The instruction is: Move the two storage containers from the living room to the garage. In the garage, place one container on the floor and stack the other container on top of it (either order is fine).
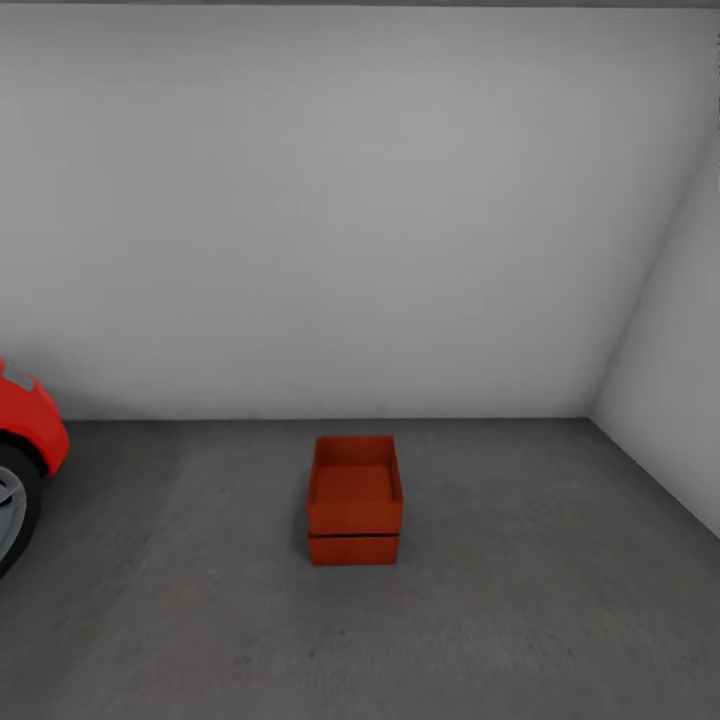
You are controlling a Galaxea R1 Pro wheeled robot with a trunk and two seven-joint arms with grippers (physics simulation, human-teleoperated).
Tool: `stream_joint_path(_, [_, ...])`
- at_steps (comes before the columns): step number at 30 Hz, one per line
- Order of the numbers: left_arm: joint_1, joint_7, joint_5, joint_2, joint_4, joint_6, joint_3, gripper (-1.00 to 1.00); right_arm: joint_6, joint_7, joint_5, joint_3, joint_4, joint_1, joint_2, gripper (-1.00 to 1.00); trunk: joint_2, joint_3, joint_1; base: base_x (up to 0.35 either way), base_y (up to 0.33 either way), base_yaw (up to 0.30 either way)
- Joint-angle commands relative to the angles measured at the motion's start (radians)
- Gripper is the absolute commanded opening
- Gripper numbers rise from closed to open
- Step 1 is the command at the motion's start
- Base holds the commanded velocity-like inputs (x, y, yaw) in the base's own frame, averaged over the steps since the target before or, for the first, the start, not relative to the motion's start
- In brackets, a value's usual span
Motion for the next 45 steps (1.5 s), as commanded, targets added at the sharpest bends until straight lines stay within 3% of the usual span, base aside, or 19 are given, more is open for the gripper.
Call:
stream_joint_path(1, [-0.001,0.003,0.008,0.000,0.000,-0.002,-0.009,1.00,-0.006,0.000,-0.009,0.008,0.003,-0.001,0.000,1.00,-0.001,0.000,0.000,0.000,0.000,0.000])
stream_joint_path(45, [-0.001,0.003,0.008,0.000,0.000,-0.002,-0.008,1.00,-0.005,0.000,-0.014,0.006,0.003,-0.001,-0.013,1.00,-0.001,0.072,0.000,0.000,0.000,0.000])
